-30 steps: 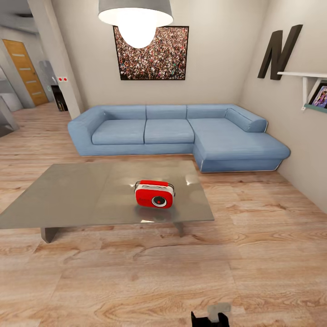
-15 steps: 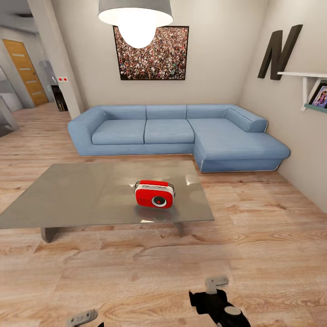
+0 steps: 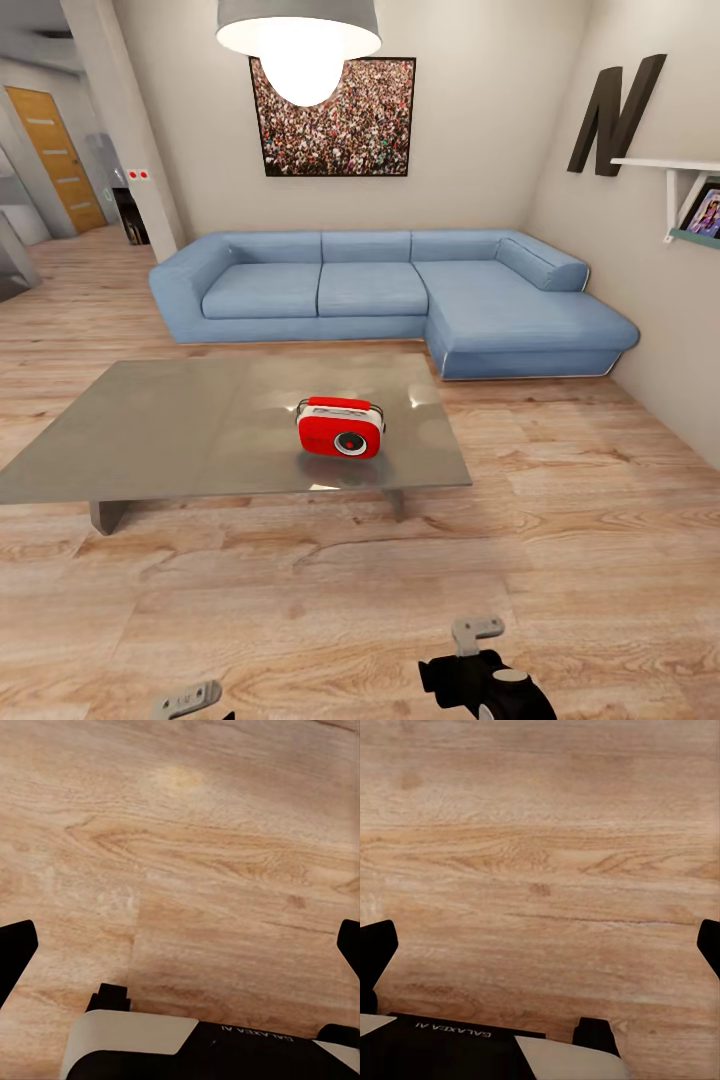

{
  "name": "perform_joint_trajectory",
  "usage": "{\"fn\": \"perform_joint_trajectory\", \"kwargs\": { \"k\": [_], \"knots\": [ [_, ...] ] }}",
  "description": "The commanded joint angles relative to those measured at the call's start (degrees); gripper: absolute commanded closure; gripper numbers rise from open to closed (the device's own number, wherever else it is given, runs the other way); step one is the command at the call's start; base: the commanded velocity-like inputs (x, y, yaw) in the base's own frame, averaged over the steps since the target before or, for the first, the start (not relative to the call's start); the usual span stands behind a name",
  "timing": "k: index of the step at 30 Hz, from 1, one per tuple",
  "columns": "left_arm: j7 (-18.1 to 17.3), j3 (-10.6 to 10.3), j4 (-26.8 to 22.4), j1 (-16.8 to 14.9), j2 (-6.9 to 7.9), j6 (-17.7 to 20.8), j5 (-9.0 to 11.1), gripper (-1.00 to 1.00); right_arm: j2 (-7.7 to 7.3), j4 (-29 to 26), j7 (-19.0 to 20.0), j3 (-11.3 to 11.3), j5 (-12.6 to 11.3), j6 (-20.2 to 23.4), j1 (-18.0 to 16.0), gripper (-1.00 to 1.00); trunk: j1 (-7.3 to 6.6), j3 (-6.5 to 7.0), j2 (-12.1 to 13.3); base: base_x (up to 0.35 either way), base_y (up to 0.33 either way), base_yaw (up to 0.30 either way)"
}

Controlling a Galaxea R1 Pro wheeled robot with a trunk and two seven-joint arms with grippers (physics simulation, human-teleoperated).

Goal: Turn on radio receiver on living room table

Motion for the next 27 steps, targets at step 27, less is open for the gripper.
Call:
{"fn": "perform_joint_trajectory", "kwargs": {
  "k": [27],
  "knots": [
    [0.0, -0.1, 0.1, 0.0, -0.02, 0.2, 0.0, -1.00, 0.00, 0.0, 0.0, -3.8, 0.0, 0.2, 0.0, -1.00, -3.95, 3.23, 7.2, 0.000, 0.000, 0.000]
  ]
}}
